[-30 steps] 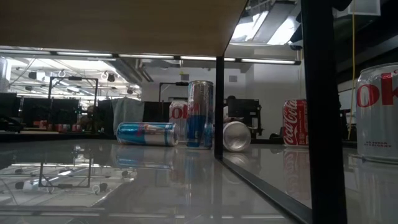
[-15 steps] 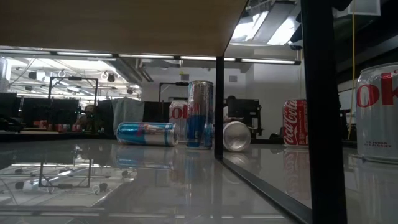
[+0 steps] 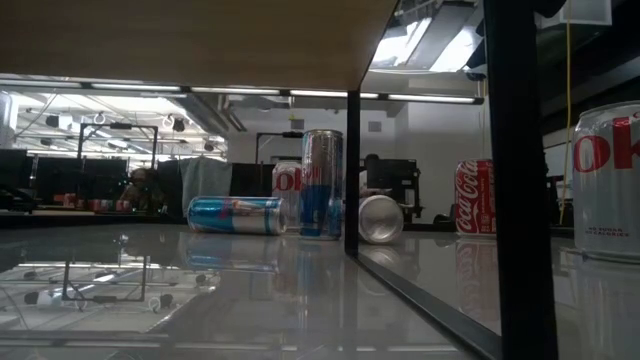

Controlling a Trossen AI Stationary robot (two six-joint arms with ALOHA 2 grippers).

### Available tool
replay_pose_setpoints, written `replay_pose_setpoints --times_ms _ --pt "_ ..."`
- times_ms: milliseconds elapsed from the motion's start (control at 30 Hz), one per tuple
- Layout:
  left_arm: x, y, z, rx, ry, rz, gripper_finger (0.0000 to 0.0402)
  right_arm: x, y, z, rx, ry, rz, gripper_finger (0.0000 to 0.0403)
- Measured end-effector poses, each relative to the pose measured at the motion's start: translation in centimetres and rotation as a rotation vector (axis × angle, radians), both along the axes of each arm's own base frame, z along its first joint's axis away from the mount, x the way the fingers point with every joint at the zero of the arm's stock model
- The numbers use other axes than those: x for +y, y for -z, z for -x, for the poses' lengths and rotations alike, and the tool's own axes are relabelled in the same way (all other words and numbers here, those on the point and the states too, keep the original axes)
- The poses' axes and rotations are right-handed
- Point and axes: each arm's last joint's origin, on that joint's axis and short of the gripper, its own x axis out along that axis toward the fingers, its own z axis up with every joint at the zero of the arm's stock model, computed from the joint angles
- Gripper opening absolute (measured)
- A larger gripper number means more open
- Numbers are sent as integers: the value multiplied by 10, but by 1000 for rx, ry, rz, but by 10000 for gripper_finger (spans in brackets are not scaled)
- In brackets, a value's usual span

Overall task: Place canned beverage on shelf
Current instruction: Put the white soda can on the shelf aligned with the green soda can

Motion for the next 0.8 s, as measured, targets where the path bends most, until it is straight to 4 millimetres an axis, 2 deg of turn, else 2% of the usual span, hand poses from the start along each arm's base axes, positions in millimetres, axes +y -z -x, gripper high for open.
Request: replay_pose_setpoints --times_ms 433,800 --pt "3 -1 -1 24 -17 34 343 0 0 0 0 0 0 367" --pt "30 -16 -6 -86 -93 96 343 0 0 0 0 0 0 367"
